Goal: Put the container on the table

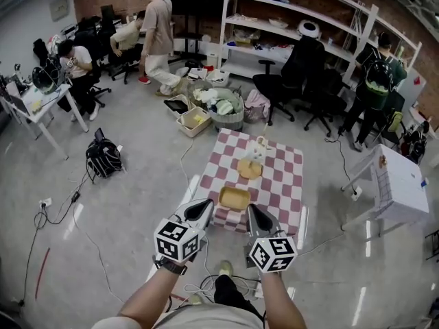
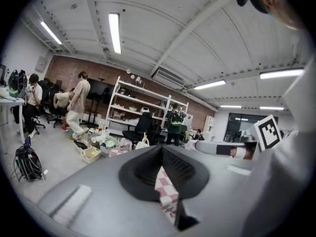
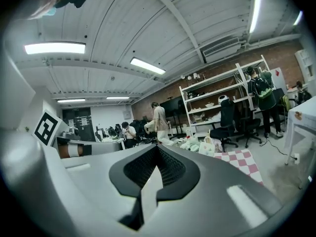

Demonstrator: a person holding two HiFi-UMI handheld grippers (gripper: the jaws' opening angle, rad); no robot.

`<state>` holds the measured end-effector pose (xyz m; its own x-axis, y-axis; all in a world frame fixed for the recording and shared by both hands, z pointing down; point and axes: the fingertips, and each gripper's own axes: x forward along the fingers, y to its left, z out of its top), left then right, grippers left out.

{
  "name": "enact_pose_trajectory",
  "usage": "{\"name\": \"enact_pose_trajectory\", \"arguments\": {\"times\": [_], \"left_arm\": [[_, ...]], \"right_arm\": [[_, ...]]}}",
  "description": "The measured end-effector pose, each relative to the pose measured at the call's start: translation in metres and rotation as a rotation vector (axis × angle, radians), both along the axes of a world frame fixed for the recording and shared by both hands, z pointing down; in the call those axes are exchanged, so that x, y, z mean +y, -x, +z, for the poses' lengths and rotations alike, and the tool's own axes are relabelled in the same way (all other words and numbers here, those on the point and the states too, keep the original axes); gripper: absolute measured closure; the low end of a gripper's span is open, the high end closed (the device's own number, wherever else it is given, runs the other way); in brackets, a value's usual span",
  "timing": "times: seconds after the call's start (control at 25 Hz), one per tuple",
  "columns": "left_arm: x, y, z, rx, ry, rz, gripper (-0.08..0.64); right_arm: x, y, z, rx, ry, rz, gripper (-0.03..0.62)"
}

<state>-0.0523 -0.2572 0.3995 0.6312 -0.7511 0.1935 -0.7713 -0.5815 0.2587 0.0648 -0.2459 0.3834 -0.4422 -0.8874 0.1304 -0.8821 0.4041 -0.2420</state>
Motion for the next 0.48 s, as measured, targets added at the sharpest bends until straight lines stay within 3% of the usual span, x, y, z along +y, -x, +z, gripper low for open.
{"name": "enact_pose_trajectory", "arguments": {"times": [0.48], "left_arm": [[0.039, 0.018, -0.061, 0.034, -0.141, -0.003, 0.554]], "right_arm": [[0.027, 0.018, -0.049, 0.053, -0.098, -0.001, 0.583]]}}
